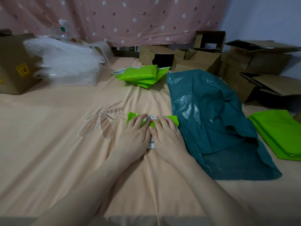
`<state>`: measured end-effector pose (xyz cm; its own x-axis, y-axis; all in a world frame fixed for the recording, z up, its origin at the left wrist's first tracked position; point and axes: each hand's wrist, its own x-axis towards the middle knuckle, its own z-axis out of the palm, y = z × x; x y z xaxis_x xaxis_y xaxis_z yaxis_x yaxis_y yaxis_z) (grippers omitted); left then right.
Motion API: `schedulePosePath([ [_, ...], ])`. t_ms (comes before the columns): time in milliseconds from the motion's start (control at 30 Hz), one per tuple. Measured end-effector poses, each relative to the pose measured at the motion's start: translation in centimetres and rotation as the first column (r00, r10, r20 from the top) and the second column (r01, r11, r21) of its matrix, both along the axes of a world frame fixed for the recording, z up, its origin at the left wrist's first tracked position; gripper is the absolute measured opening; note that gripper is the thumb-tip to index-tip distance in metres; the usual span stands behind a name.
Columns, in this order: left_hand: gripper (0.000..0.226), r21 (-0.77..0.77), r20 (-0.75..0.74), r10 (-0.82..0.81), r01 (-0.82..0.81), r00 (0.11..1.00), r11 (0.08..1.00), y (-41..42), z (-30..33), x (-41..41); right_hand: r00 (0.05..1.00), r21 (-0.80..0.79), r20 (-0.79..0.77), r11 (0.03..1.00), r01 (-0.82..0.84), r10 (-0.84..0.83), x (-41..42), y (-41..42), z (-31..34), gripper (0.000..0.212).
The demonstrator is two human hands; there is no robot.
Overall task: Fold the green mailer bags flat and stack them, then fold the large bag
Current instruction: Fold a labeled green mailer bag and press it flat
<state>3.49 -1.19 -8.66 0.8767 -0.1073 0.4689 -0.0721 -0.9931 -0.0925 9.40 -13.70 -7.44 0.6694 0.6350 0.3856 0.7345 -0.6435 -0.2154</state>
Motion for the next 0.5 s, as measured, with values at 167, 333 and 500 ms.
schedulePosePath([
  [167, 0.032, 0.062, 0.017, -0.024, 0.023, 1.0, 0.998, 0.3, 0.4, 0.1, 1.0, -0.023, 0.014, 1.0, 0.0, 0.0, 0.1, 0.0, 0.2, 0.06],
  [333, 0.036, 0.001, -0.016, 0.012, -0.012, 1.0, 1.0, 0.1, 0.2, -0.1, 1.0, 0.025, -0.019, 1.0, -0.018, 0.019, -0.1, 0.1, 0.3, 0.062],
  [500, 0.034, -0.066, 0.018, 0.112, -0.111, 0.994, 0.992, -0.4, 1.2, -1.1, 0.997, 0.109, 0.024, 0.992, 0.067, -0.07, -0.5, -0.9, 0.9, 0.054],
])
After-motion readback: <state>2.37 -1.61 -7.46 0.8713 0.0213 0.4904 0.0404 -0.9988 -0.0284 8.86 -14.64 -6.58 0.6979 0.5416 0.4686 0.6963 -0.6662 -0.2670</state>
